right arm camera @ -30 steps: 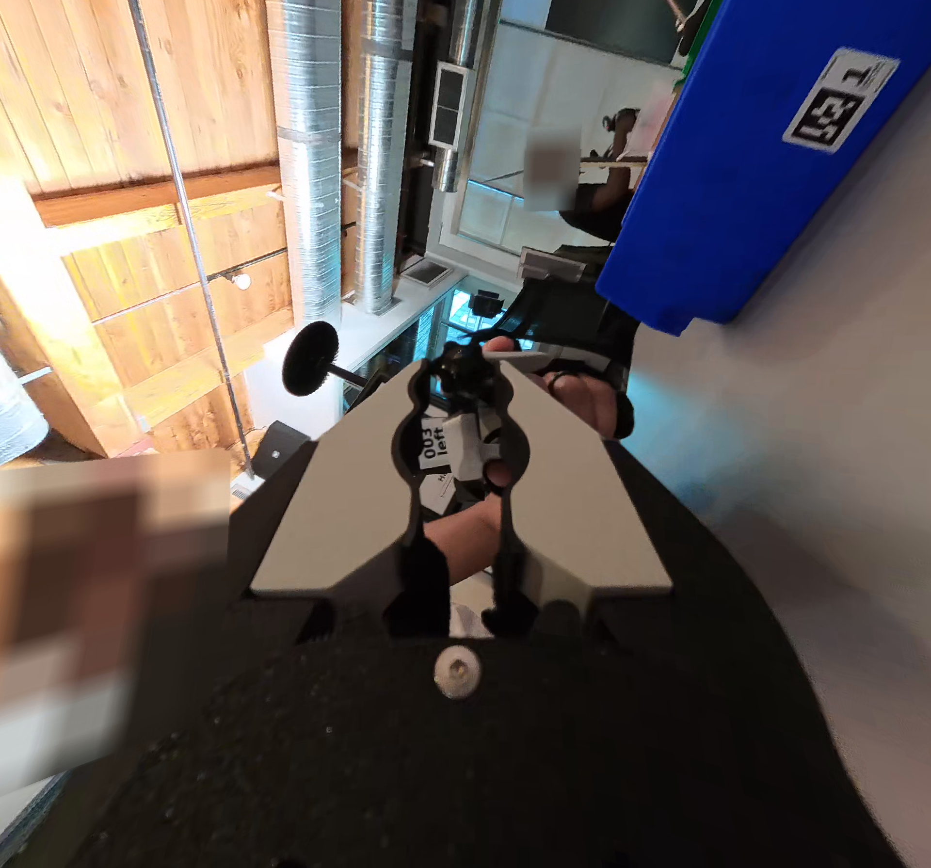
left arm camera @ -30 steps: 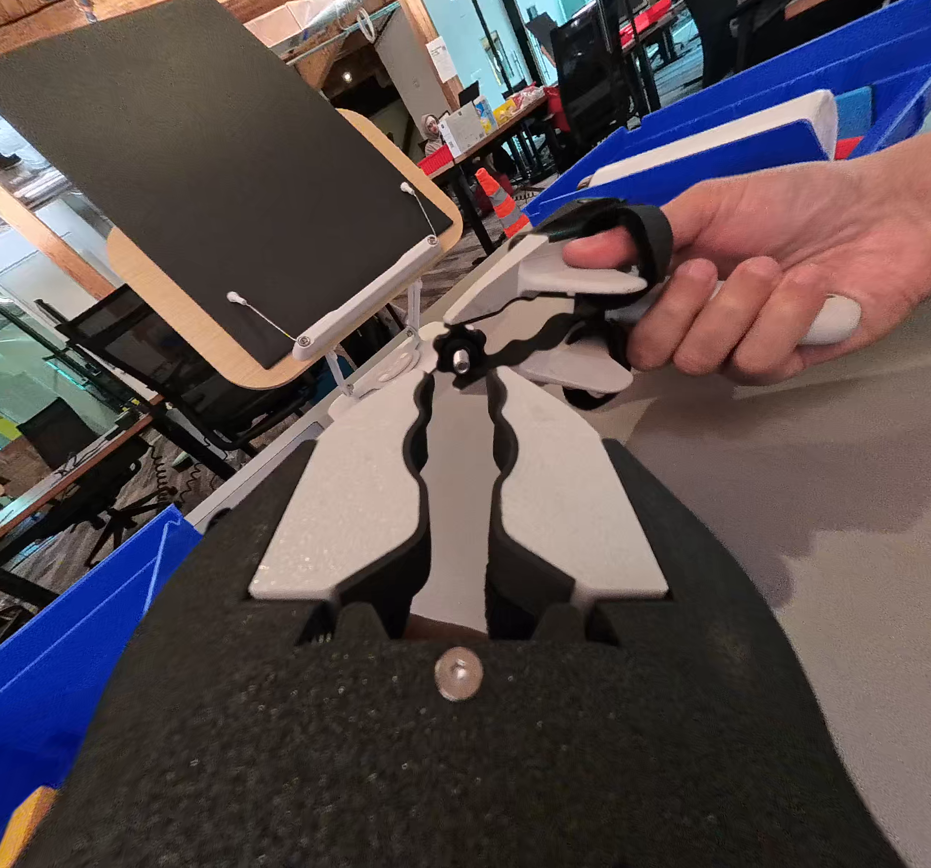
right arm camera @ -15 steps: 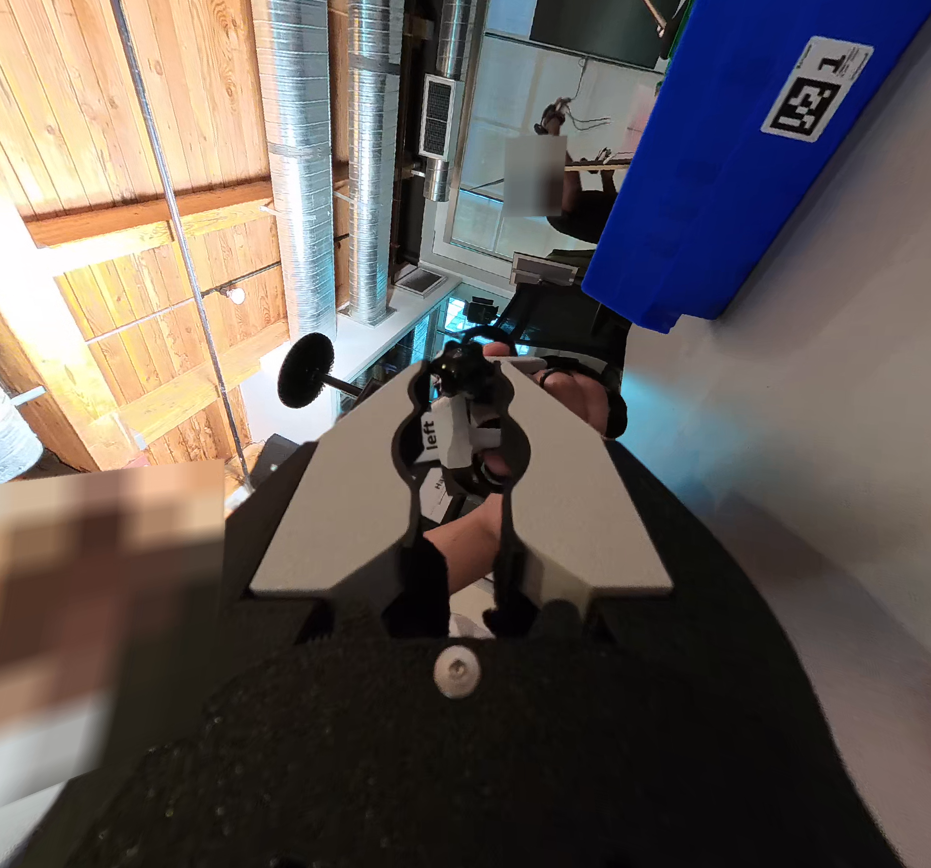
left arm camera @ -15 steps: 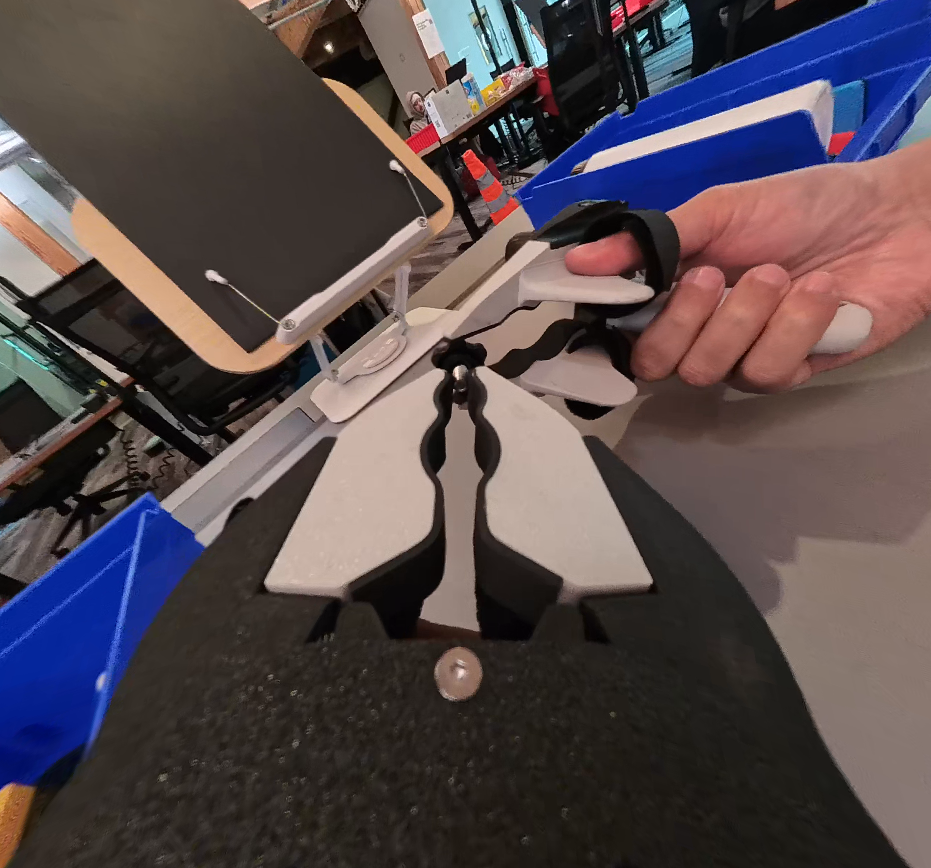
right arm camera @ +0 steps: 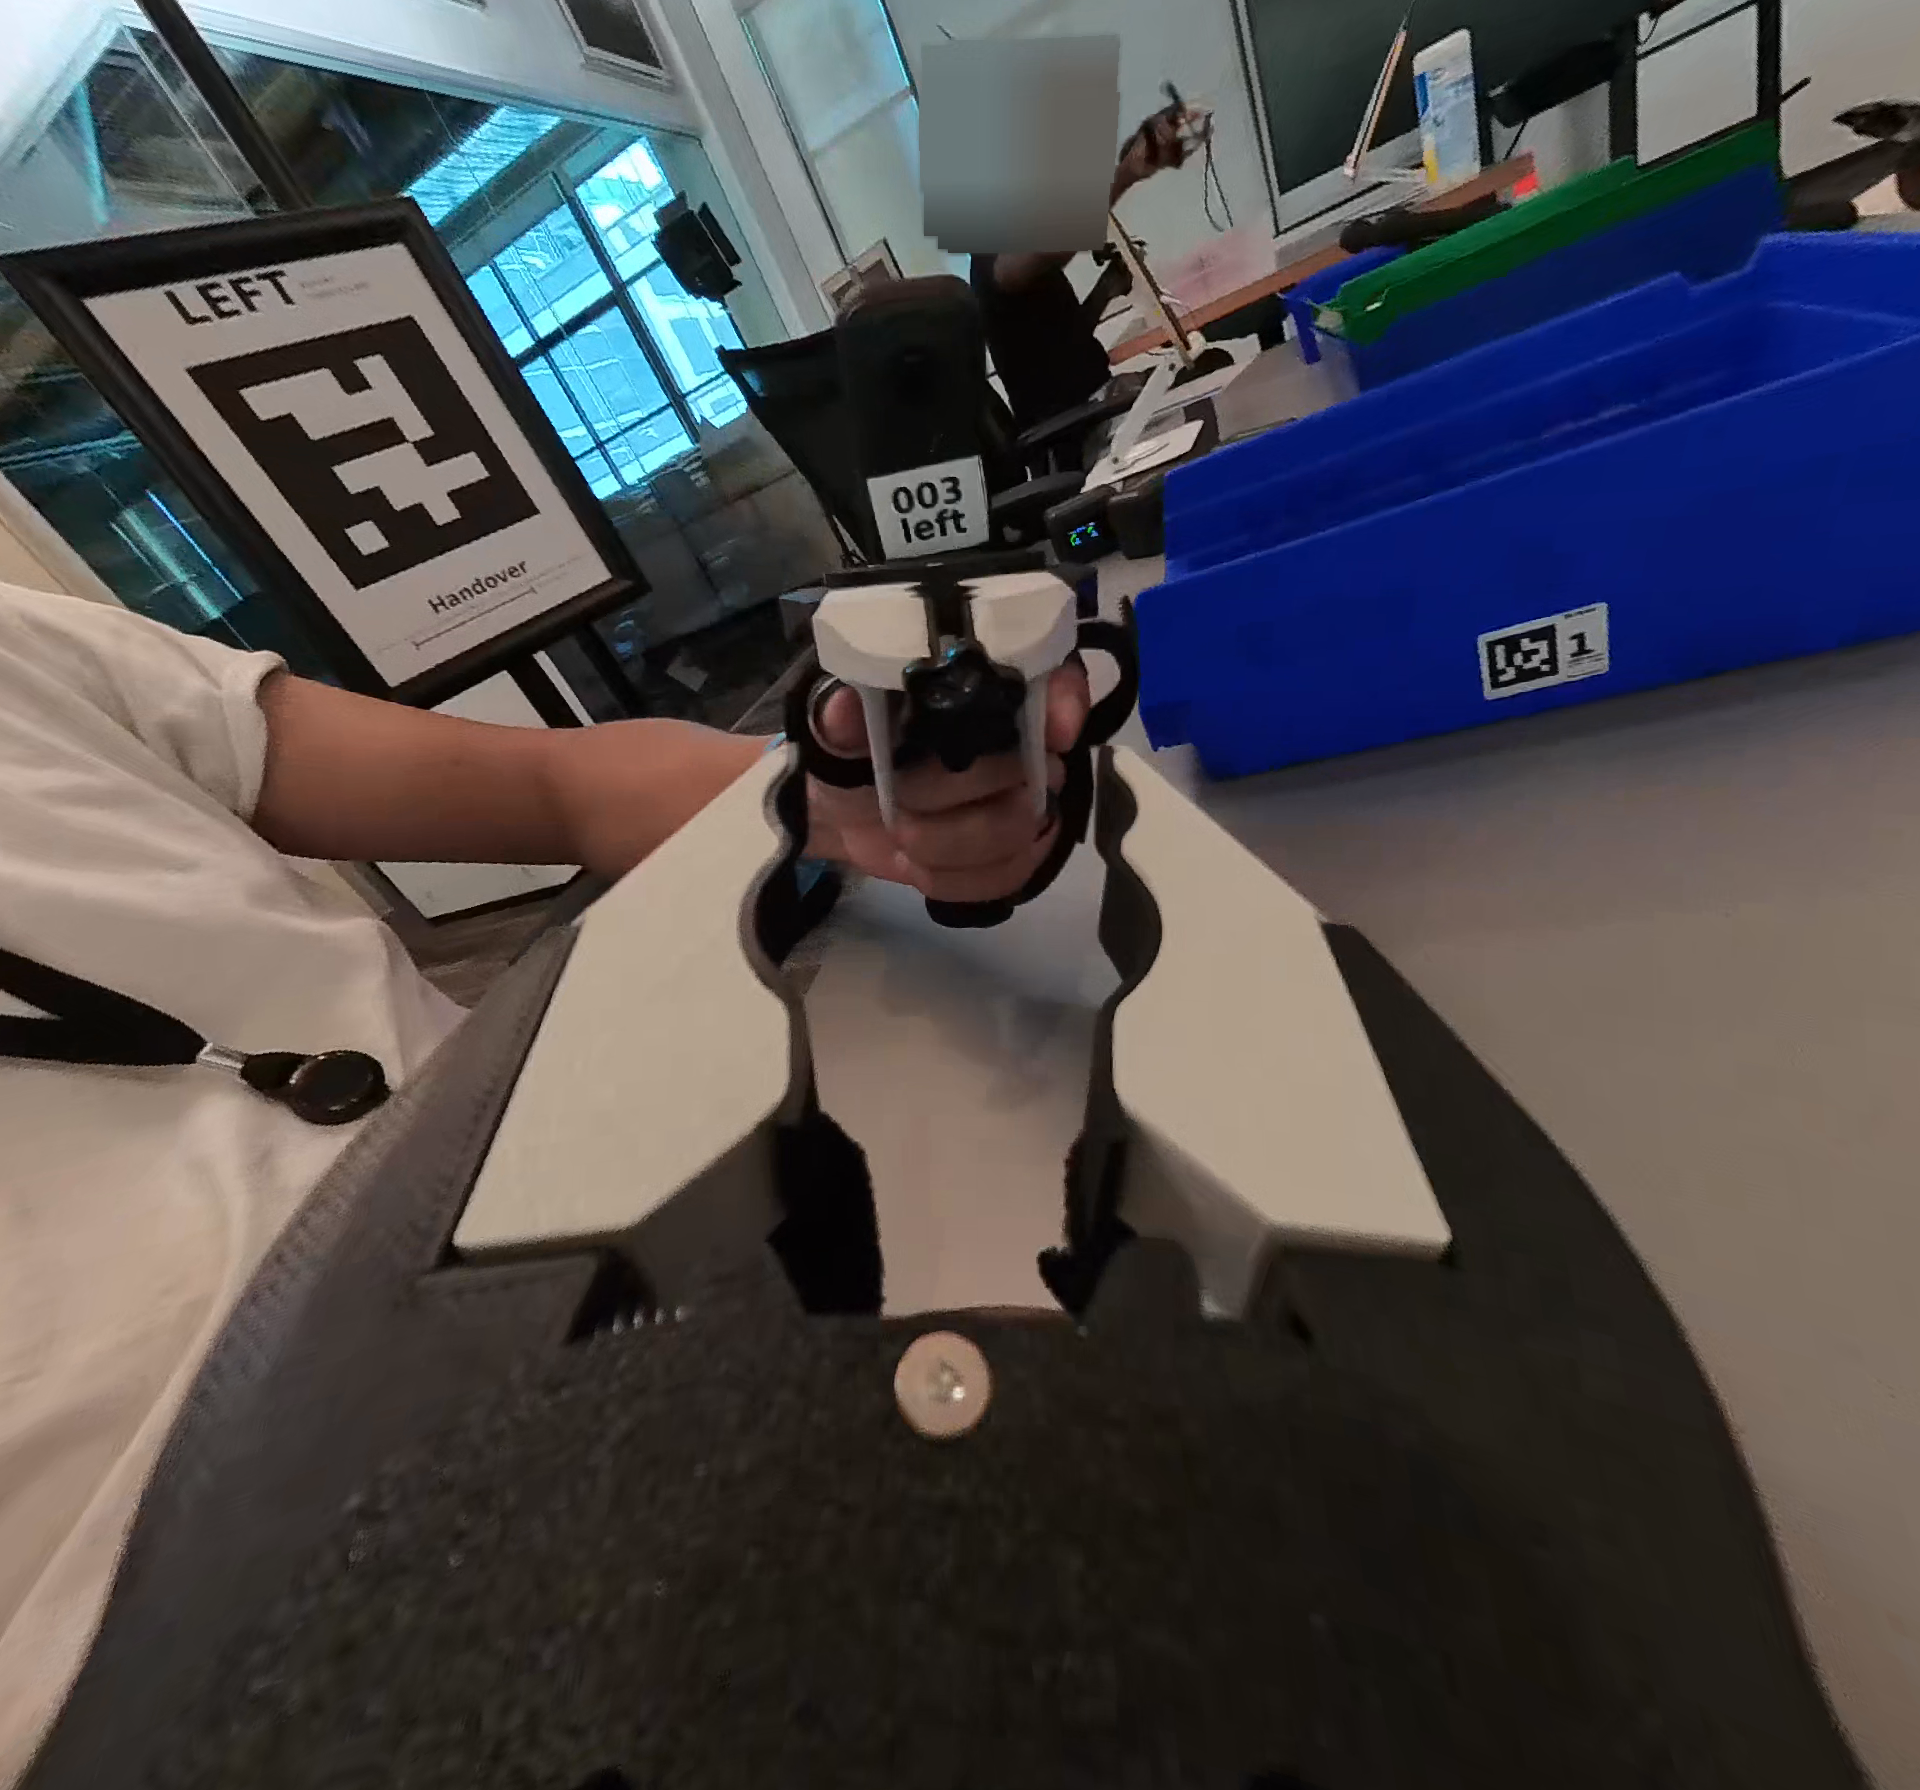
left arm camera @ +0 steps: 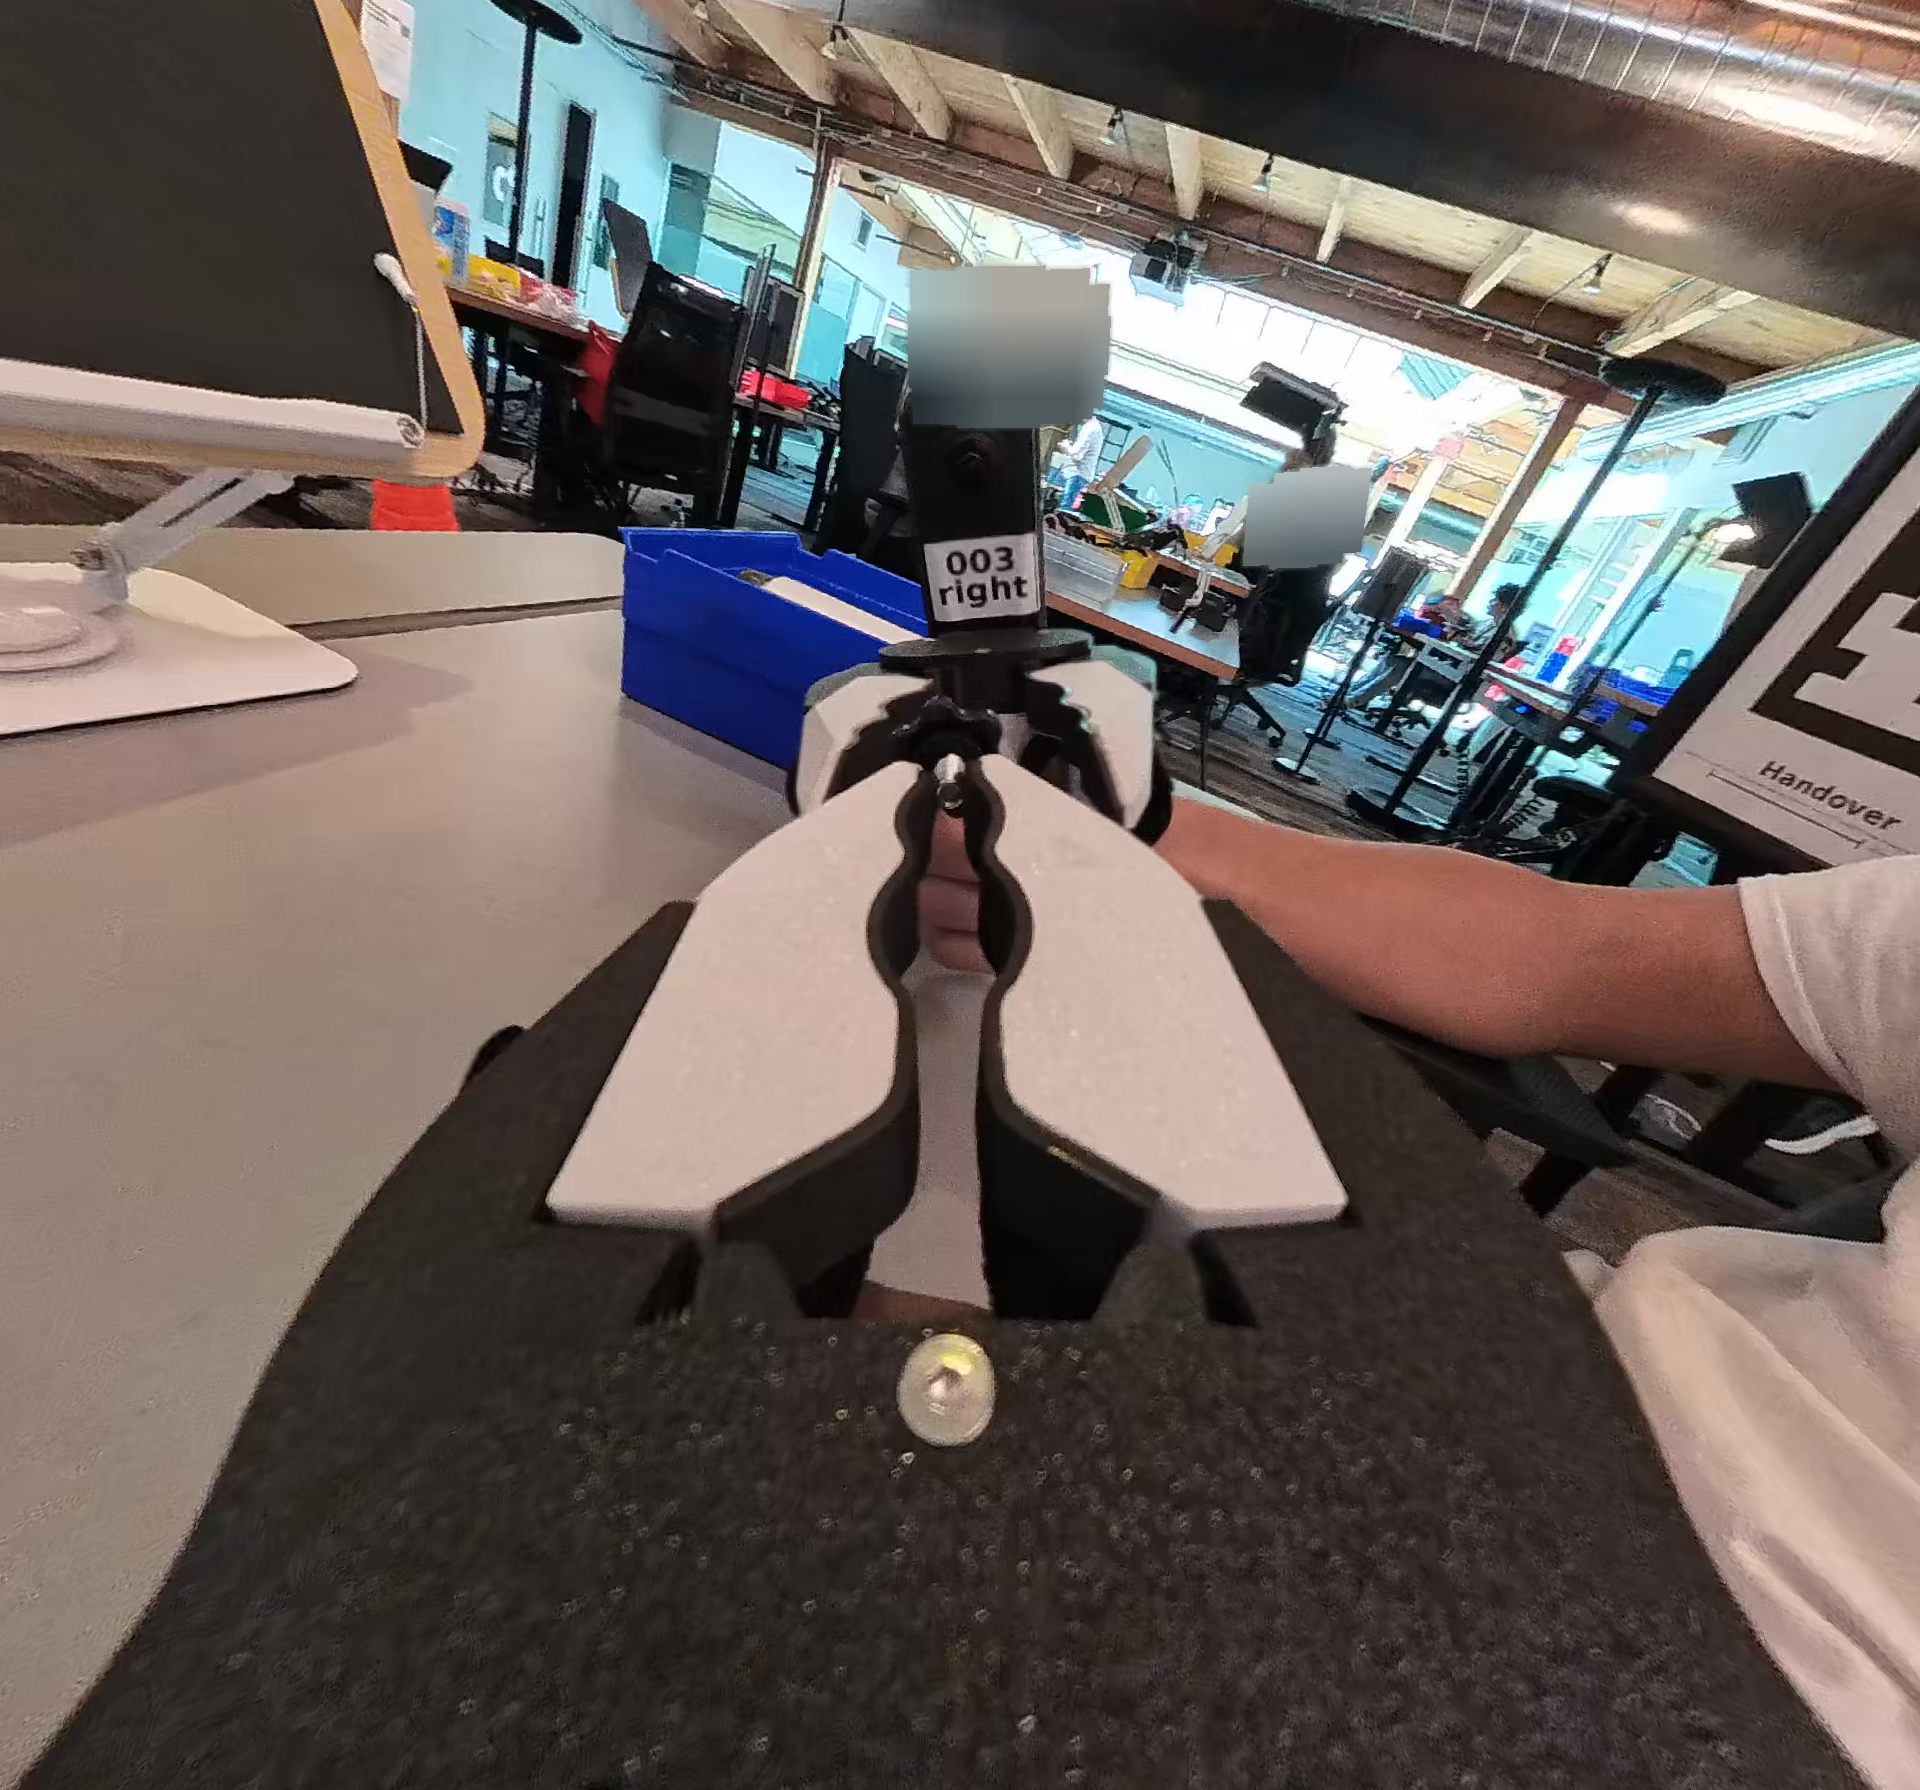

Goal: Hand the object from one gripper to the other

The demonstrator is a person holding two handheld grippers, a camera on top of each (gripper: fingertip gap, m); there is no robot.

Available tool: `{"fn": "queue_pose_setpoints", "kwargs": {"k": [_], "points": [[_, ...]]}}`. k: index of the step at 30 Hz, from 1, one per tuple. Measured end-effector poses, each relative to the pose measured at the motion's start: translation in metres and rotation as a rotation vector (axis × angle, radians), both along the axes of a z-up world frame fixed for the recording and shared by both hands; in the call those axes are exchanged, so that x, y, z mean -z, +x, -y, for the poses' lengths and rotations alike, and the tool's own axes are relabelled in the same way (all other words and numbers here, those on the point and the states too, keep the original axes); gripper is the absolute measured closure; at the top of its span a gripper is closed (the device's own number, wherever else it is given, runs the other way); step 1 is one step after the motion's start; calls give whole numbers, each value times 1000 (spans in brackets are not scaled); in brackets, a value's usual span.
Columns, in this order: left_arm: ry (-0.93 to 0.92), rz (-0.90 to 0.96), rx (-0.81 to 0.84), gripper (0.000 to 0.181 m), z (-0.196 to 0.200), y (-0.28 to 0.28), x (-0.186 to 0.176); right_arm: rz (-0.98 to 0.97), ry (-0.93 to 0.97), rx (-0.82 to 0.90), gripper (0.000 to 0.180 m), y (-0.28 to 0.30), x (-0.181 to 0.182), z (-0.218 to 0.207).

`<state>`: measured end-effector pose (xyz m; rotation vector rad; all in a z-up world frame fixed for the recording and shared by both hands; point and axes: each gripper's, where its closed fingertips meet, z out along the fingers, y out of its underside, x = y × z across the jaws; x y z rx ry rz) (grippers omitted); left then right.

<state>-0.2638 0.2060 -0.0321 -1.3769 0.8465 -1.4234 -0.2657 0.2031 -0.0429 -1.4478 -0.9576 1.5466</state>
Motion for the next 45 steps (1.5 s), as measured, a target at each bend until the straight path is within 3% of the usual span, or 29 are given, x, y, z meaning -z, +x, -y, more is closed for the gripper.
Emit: {"fn": "queue_pose_setpoints", "kwargs": {"k": [7, 11, 14, 22, 26, 30, 33, 36, 40, 45], "points": [[-69, 49, 66, 176, 4, 0, -2, 27, 192, 71, 137, 0, -1, 1], [-77, 40, 83, 176, 6, 1, 0, 5, 204, 76, 139, 1, -5, 1], [-82, 34, 87, 176, 7, 3, 2, 12, 224, 83, 155, 2, -4, 1], [4, -43, -45, 173, -9, 3, 18, 78, 143, 136, 155, 8, 7, -16], [40, -164, -168, 160, -28, 0, 37, 73, -52, 272, 156, 27, 15, -50], [330, -397, -396, 135, -44, -4, 51, -181, -622, 88, 156, 24, 10, -52], [479, -502, -471, 117, -42, 2, 52, -260, -864, 39, 156, 14, 26, -52], [562, -530, -515, 118, -38, 5, 48, -308, -960, -6, 155, 1, 29, -47], [653, -524, -568, 134, -37, 2, 40, -314, -961, -13, 156, -8, 28, -42], [637, -521, -581, 141, -39, 0, 40, -305, -964, -30, 156, -12, 29, -38]]}}
